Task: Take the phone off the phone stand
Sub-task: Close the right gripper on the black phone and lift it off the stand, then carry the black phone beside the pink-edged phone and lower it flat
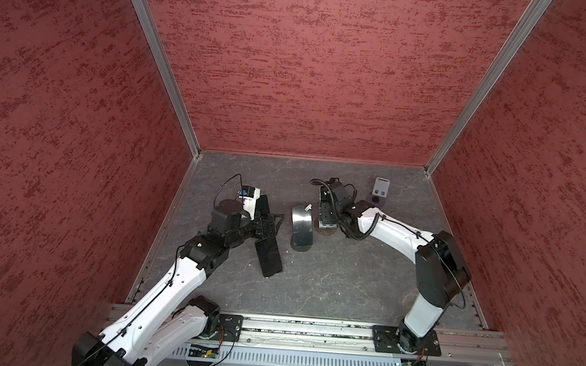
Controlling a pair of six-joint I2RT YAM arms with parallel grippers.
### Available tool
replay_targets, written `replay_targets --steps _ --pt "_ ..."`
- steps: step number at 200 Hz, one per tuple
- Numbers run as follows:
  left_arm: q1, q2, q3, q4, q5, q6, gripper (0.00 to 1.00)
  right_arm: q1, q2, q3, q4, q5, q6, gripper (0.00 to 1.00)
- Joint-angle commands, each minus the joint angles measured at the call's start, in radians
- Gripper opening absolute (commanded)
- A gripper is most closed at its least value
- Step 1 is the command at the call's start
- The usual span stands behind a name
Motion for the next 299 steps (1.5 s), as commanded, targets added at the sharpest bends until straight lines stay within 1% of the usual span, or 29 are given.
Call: replay_targets --steps 1,39,70,179,256,299 --pt "-0.005 0.007 0.003 0.004 -0.006 0.014 0.99 0.001 -0.058 0.042 -0.002 0.047 -0.012 0.59" --pt "-0.007 0.012 0.006 0.025 0.023 0.007 0.99 -0.025 -0.075 0.033 -0.025 0.048 -0.017 0.59" --pt "-0.010 0.019 0.013 0.032 0.027 0.005 0.99 -0.059 -0.106 -0.006 -0.028 0.042 -0.016 0.58" --pt "-0.031 0.039 0.025 0.037 0.021 -0.009 1.00 -0.250 -0.259 -0.261 -0.002 -0.036 -0.011 0.58" --pt "-0.045 0.033 0.028 0.033 0.013 -0.013 1.00 -0.325 -0.284 -0.380 0.017 -0.046 -0.006 0.59" --pt "-0.051 0.033 0.025 0.034 0.006 -0.017 1.00 -0.362 -0.303 -0.420 0.018 -0.044 -0.027 0.59"
